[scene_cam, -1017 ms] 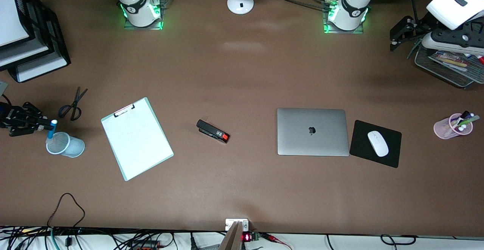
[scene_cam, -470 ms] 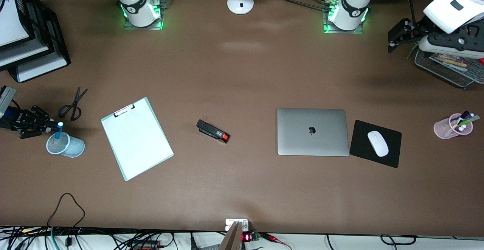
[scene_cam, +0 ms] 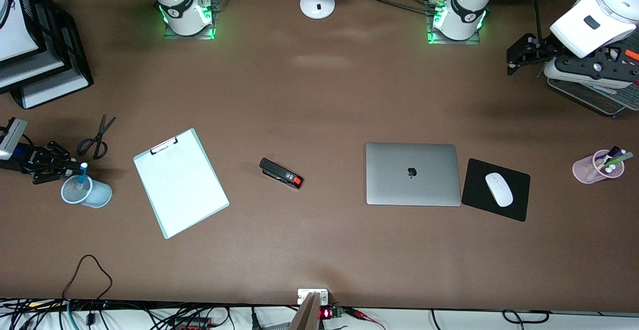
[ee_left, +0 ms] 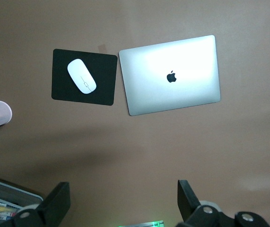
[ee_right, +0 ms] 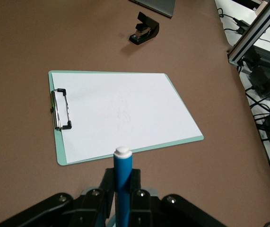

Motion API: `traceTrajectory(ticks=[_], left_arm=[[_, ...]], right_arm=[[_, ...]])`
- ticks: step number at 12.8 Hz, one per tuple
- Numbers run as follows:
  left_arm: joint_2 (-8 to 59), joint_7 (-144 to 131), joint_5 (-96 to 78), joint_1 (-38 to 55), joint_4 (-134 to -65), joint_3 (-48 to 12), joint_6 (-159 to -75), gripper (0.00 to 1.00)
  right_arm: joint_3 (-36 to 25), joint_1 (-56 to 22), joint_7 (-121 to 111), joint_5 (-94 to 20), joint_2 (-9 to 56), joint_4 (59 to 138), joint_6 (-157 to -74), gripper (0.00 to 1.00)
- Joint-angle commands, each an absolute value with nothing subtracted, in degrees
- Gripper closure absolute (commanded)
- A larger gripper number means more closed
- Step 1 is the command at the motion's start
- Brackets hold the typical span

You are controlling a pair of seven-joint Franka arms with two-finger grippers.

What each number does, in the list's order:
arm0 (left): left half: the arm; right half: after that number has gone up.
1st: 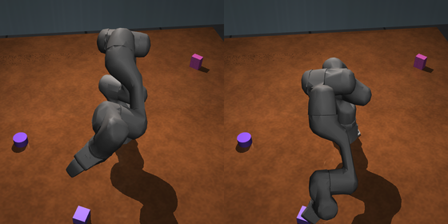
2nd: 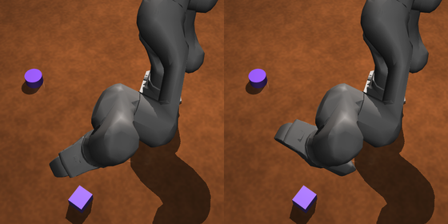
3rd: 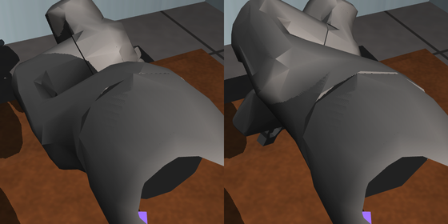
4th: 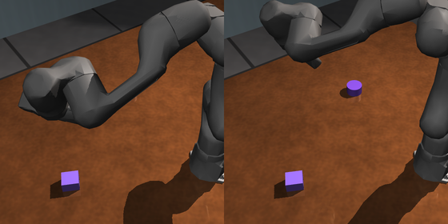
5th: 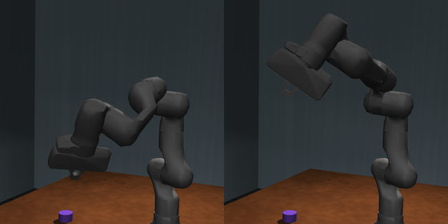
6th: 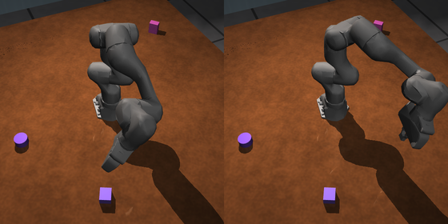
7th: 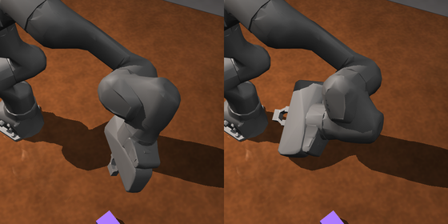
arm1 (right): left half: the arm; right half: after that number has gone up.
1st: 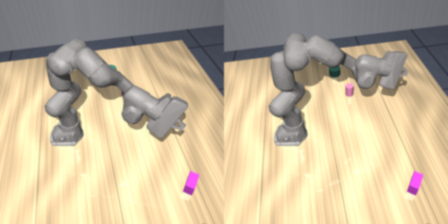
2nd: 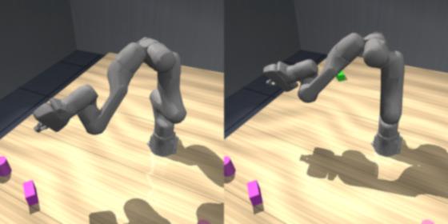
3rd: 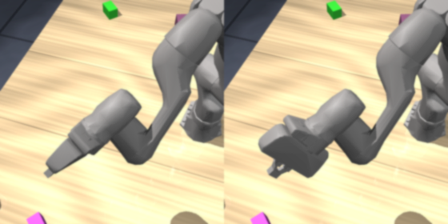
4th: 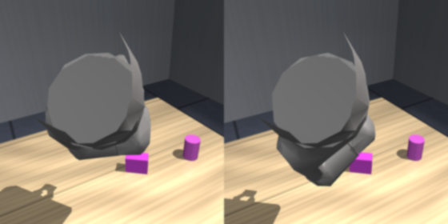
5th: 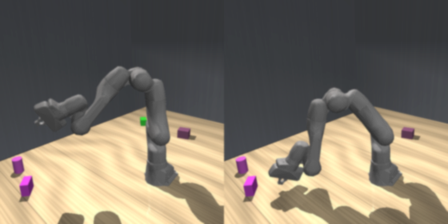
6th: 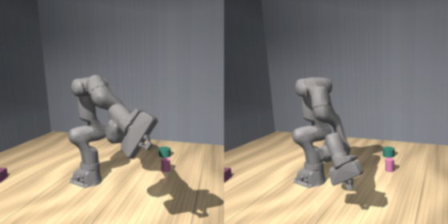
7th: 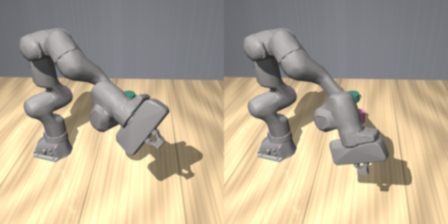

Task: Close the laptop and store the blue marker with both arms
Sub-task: 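Lower the blue marker into the light blue cup with the right gripper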

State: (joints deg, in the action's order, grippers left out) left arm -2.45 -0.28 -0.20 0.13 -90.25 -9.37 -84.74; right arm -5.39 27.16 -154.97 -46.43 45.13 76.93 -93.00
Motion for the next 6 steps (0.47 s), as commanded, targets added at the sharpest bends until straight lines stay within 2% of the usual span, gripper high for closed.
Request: traceTrajectory(ticks=[1,3,5,6], left_arm=[[-3.08,-2.02,-0.44,0.18,-90.44,-10.37,-84.81,0.0],[-3.08,-2.02,-0.53,0.0,-90.53,-10.37,-84.82,0.0],[-2.99,-2.02,-0.53,-0.09,-90.53,-10.37,-84.73,0.0],[-2.9,-2.02,-0.53,-0.17,-90.61,-10.37,-84.73,0.0]], right_arm=[[-4.83,28.74,-156.09,-47.72,47.98,73.83,-92.02,0.96],[-4.83,28.92,-156.09,-47.72,48.51,73.83,-92.2,0.96],[-4.92,29.0,-155.66,-47.72,48.87,73.83,-92.81,0.87],[-4.92,29.18,-155.05,-47.72,48.87,73.83,-92.9,0.55]])
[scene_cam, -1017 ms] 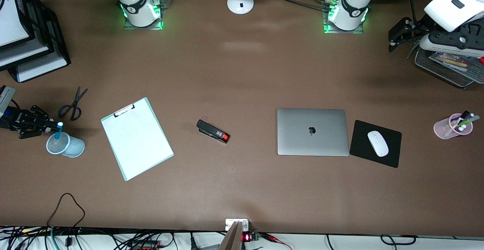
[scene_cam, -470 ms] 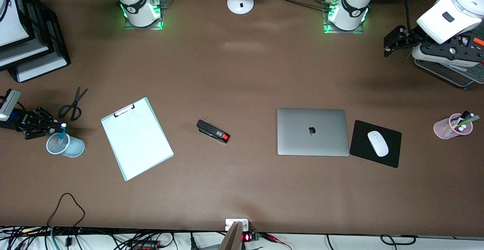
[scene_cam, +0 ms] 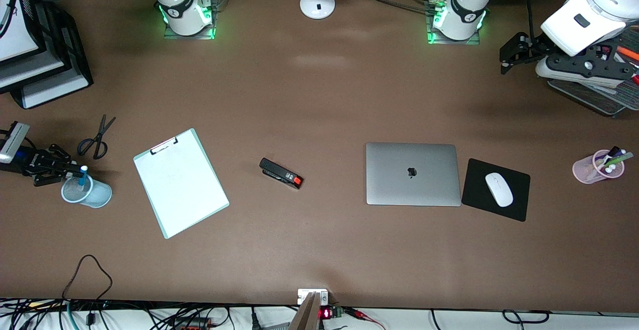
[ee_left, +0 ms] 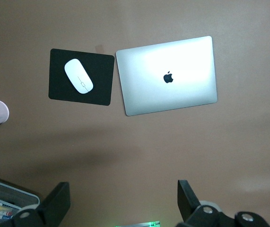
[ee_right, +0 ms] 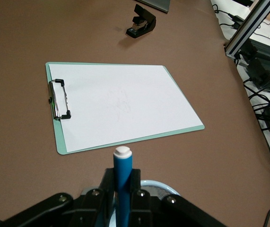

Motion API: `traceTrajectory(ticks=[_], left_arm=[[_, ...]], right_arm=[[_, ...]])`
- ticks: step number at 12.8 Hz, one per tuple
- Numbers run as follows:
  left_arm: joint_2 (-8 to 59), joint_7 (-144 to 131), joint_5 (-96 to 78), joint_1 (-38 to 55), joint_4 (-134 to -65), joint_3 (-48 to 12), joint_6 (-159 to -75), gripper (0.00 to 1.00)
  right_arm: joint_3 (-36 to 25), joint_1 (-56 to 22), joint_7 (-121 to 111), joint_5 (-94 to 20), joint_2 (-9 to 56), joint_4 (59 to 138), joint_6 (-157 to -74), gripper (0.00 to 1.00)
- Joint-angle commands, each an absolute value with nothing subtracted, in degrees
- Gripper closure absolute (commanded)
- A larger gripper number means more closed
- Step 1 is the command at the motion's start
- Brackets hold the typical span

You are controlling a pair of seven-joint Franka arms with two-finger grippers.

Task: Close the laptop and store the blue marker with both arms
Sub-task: 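Open the right gripper and release the marker into the cup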

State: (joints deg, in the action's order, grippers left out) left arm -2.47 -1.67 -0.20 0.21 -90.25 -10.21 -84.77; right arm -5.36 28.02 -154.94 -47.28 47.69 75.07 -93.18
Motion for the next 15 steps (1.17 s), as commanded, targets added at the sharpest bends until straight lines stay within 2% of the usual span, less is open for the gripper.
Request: traceTrajectory(ticks=[1,5,10,15], left_arm=[[-2.9,-2.02,-0.44,-0.18,-90.7,-10.28,-84.73,0.0],[-2.99,-2.02,-0.44,-0.35,-90.88,-10.28,-84.38,0.0],[-2.55,-2.11,-0.44,-0.09,-90.7,-10.28,-84.81,0.0],[-2.29,-2.02,-0.44,0.18,-90.26,-10.37,-84.81,0.0]], right_arm=[[-5.01,29.53,-153.56,-47.72,48.87,74.09,-92.9,0.01],[-5.18,30.06,-143.82,-46.33,46.68,74.36,-92.81,0.0],[-4.92,27.78,-124.84,-35.34,36.84,76.55,-92.81,0.0],[-4.83,21.37,-102.89,-27.53,28.76,78.04,-92.46,0.0]])
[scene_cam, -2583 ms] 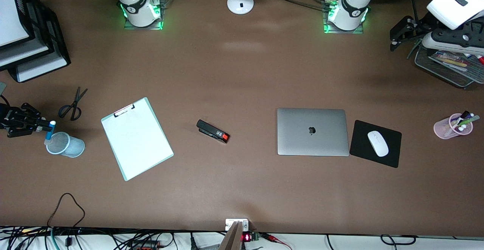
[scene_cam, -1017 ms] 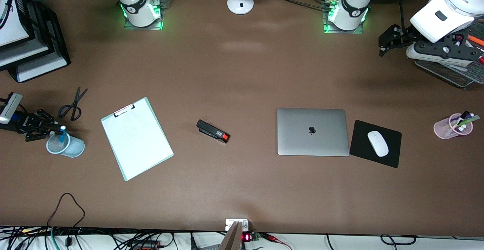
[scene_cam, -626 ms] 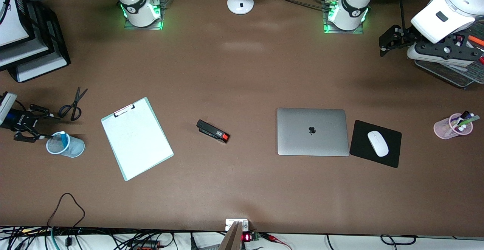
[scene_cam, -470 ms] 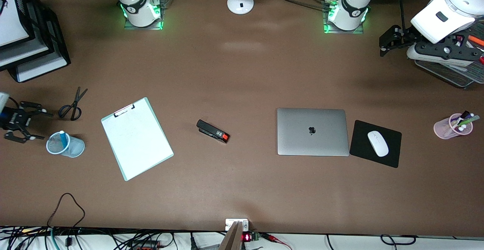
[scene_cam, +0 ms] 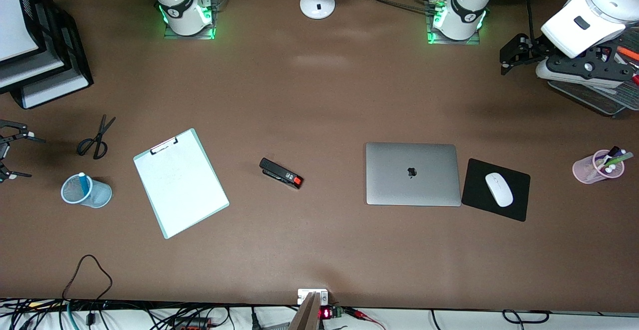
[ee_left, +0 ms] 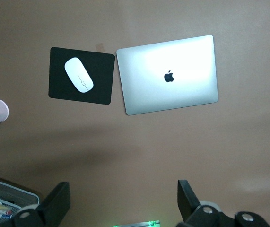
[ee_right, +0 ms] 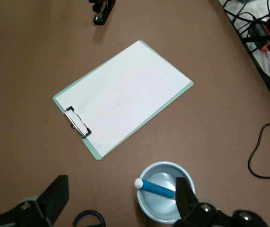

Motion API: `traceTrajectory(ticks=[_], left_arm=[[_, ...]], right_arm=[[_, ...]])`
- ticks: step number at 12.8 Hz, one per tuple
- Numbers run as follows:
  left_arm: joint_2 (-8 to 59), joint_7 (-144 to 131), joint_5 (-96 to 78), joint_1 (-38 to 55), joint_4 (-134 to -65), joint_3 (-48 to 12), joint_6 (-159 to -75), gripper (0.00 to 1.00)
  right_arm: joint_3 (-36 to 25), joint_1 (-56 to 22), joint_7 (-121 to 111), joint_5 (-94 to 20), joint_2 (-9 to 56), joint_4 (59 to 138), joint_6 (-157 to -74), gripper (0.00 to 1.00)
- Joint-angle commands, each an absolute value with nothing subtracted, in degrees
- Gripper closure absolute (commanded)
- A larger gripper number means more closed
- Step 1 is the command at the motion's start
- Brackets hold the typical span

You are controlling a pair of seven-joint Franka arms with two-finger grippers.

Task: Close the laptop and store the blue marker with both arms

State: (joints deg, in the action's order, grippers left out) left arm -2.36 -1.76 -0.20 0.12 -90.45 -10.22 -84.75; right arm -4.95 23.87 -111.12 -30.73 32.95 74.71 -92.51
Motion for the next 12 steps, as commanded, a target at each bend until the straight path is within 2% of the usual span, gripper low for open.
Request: traceTrajectory(ticks=[1,12], left_arm=[[-2.02,-2.02,-0.44,0.18,-90.26,-10.37,-84.81,0.0],[-1.93,-2.02,-1.05,0.35,-89.82,-10.37,-85.87,0.0]], right_arm=[[-4.83,19.62,-97.44,-26.29,27.35,78.92,-92.72,0.0],[-4.83,1.5,-22.31,-15.04,17.06,85.15,-93.17,0.0]])
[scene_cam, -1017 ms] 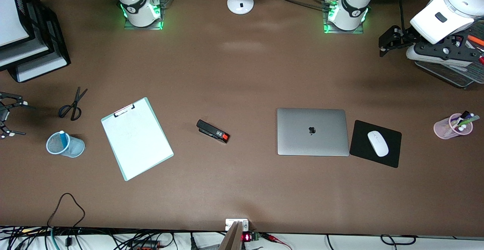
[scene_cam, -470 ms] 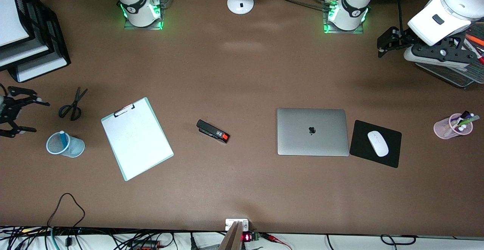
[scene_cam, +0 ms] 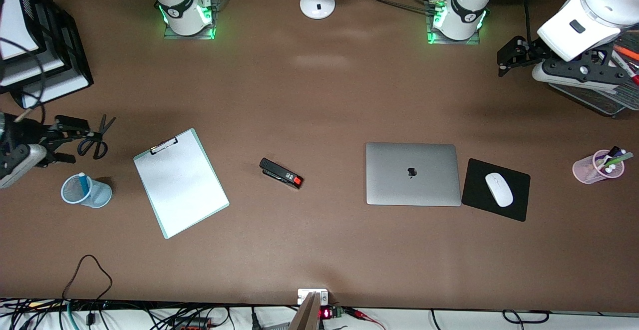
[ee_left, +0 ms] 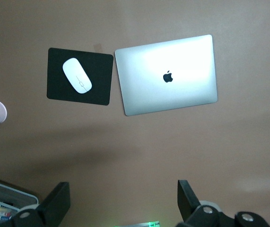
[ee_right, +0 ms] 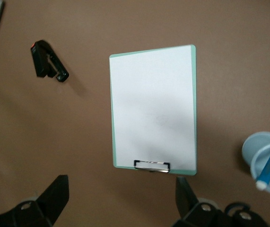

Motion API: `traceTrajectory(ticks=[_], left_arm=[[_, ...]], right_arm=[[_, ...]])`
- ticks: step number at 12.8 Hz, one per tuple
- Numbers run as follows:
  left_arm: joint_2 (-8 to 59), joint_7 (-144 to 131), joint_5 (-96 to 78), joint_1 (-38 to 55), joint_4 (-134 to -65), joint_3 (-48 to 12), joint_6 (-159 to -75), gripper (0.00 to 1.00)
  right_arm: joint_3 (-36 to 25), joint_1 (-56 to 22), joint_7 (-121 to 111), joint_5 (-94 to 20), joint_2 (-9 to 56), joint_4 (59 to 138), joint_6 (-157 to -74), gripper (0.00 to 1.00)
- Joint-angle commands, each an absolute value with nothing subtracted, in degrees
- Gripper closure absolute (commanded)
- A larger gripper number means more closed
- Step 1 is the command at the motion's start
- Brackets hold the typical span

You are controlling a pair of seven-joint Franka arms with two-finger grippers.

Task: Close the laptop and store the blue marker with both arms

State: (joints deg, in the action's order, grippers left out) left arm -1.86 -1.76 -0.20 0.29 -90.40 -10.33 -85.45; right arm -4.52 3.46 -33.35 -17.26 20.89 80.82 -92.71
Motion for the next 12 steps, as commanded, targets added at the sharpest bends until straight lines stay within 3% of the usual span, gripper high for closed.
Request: traceTrajectory(ticks=[1,6,12], left_arm=[[-1.85,-2.02,-1.05,0.26,-89.82,-10.28,-85.96,0.0],[-1.85,-2.02,-1.05,0.35,-89.91,-10.37,-86.4,0.0],[-1.41,-2.02,-1.05,0.35,-90.0,-10.37,-87.19,0.0]], right_arm=[[-4.83,0.97,-16.41,-14.51,16.27,86.21,-93.16,0.0],[-4.83,-3.15,1.99,-3.81,10.12,88.24,-88.61,0.0],[-5.1,-1.05,1.41,2.0,2.82,87.98,-83.23,0.0]])
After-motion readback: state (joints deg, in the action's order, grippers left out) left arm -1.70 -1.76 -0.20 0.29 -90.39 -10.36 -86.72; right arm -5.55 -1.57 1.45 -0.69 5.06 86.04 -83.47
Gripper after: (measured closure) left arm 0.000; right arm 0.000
